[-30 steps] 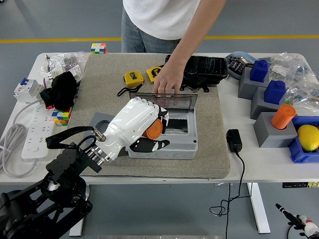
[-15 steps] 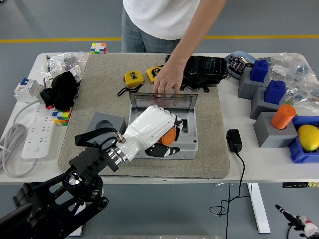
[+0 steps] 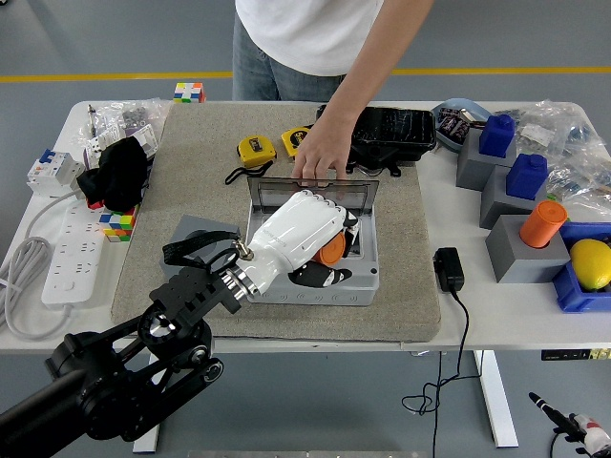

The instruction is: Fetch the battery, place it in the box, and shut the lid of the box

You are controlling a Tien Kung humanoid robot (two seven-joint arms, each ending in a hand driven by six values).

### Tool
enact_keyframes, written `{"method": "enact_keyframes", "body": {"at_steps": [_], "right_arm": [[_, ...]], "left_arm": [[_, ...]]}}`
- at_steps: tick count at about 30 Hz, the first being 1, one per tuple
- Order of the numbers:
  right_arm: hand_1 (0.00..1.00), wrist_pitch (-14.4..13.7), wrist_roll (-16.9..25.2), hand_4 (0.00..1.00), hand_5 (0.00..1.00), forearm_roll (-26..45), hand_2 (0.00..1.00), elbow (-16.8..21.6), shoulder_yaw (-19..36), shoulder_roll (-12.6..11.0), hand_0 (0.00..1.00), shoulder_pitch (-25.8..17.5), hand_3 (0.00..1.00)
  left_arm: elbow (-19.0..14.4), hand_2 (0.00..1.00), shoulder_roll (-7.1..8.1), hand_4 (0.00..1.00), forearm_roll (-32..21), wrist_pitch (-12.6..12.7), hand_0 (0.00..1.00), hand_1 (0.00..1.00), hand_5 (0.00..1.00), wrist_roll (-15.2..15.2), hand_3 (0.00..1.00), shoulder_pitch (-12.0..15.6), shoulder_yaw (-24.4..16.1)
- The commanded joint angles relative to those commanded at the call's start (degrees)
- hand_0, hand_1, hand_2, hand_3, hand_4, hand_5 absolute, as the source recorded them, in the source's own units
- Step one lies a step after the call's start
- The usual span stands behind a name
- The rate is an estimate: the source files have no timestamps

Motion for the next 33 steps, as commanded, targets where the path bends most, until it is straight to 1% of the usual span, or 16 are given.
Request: {"method": "enact_keyframes", "body": {"at_steps": [3,13,14,22,26,33], "right_arm": [[0.886,-0.01,-0.01,0.998,0.998,-0.03,0.821,-0.07,0.00,-0.01,0.902,0.02,0.858],[0.886,-0.03,-0.02,0.998,0.998,0.39,0.821,0.07,-0.66,0.05,0.902,0.23,0.858],[0.886,-0.04,-0.03,0.998,0.998,0.42,0.821,0.07,-0.71,0.04,0.902,0.27,0.858],[0.886,-0.01,-0.03,0.998,0.998,0.61,0.821,0.08,-1.12,0.06,0.902,0.38,0.858],[0.886,-0.03,-0.02,0.998,0.998,0.72,0.821,0.12,-1.32,0.03,0.902,0.40,0.858],[0.886,-0.02,-0.06,0.998,0.998,0.58,0.821,0.05,-1.20,-0.03,0.901,0.27,0.858]], "left_arm": [[1.89,0.087,-0.59,0.841,-0.34,0.17,0.043,0.031,0.009,-0.25,0.091,-0.72,0.01],[5.98,0.087,-1.89,0.840,-1.19,0.61,0.043,0.032,0.020,-1.01,0.091,-2.71,-0.19],[6.34,0.088,-2.03,0.838,-1.56,0.74,0.043,0.032,0.037,-1.14,0.091,-2.92,-0.22],[7.99,0.088,-3.26,0.832,-1.92,0.97,0.044,0.032,0.037,-1.44,0.091,-4.41,-0.07],[8.55,0.088,-3.44,0.836,-1.71,0.75,0.044,0.032,0.043,-1.41,0.091,-4.78,0.26],[8.63,0.088,-3.51,0.831,-1.69,0.68,0.044,0.032,0.047,-1.43,0.091,-4.51,0.55]]}}
